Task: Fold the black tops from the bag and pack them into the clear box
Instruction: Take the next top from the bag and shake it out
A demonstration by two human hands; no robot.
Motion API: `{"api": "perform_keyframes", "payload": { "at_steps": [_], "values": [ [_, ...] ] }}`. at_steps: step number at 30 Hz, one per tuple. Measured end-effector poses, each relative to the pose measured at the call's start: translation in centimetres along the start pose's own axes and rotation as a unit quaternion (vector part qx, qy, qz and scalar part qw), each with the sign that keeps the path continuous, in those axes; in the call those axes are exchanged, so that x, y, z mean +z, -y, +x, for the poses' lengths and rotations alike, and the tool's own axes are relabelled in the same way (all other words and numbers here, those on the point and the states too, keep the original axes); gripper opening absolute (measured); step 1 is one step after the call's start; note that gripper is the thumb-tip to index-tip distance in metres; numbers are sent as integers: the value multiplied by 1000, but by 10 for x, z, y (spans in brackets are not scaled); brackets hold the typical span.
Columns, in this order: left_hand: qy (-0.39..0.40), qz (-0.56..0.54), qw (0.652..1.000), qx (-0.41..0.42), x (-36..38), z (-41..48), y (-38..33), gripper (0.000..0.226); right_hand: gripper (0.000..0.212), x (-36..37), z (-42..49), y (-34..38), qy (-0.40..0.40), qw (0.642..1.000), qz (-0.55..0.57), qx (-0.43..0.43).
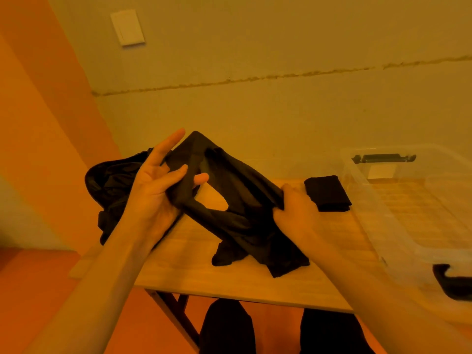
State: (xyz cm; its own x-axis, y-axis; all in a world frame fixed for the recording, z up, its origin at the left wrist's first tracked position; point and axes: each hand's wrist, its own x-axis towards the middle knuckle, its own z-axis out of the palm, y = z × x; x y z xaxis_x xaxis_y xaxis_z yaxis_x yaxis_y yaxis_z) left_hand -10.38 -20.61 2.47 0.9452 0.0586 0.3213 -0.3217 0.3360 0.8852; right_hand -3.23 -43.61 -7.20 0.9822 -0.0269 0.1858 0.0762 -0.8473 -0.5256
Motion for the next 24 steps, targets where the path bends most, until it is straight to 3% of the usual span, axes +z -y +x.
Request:
{"api": "perform_keyframes", "payload": {
  "at_steps": [3, 6, 8, 12, 13, 14, 16, 20, 22, 24],
  "values": [
    [-19, -9, 1000, 5, -6, 0, 0, 50, 4, -7, 5, -21, 38, 998, 17, 48],
    [-35, -11, 999, 1, -7, -1, 8, 47, 15, -17, 30, -31, 113, 962, 165, 185],
    [-46, -15, 999, -3, -9, -1, 15, 46, 13, -33, 33, -33, 162, 887, 336, 271],
    [-70, -19, 997, -13, -14, -1, 24, 46, 9, -65, 18, -37, 173, 696, 663, 216],
    [-78, -26, 997, -14, -16, 0, 25, 45, 6, -72, 14, -37, 200, 663, 692, 204],
    [-86, -30, 996, -16, -16, 1, 25, 43, 5, -80, 15, -34, 228, 653, 696, 192],
    [-93, -8, 995, -19, -15, 3, 25, 41, 13, -89, 21, -34, 247, 679, 665, 186],
    [-110, 120, 986, -20, -13, 6, 26, 34, 12, -93, 36, -33, 162, 730, 628, 215],
    [-148, 237, 960, 5, -18, 11, 29, 26, 10, -94, 46, -32, 100, 750, 613, 229],
    [-163, 320, 933, 32, -24, 21, 27, 21, 31, -99, 59, -31, 88, 762, 608, 204]
  ]
}}
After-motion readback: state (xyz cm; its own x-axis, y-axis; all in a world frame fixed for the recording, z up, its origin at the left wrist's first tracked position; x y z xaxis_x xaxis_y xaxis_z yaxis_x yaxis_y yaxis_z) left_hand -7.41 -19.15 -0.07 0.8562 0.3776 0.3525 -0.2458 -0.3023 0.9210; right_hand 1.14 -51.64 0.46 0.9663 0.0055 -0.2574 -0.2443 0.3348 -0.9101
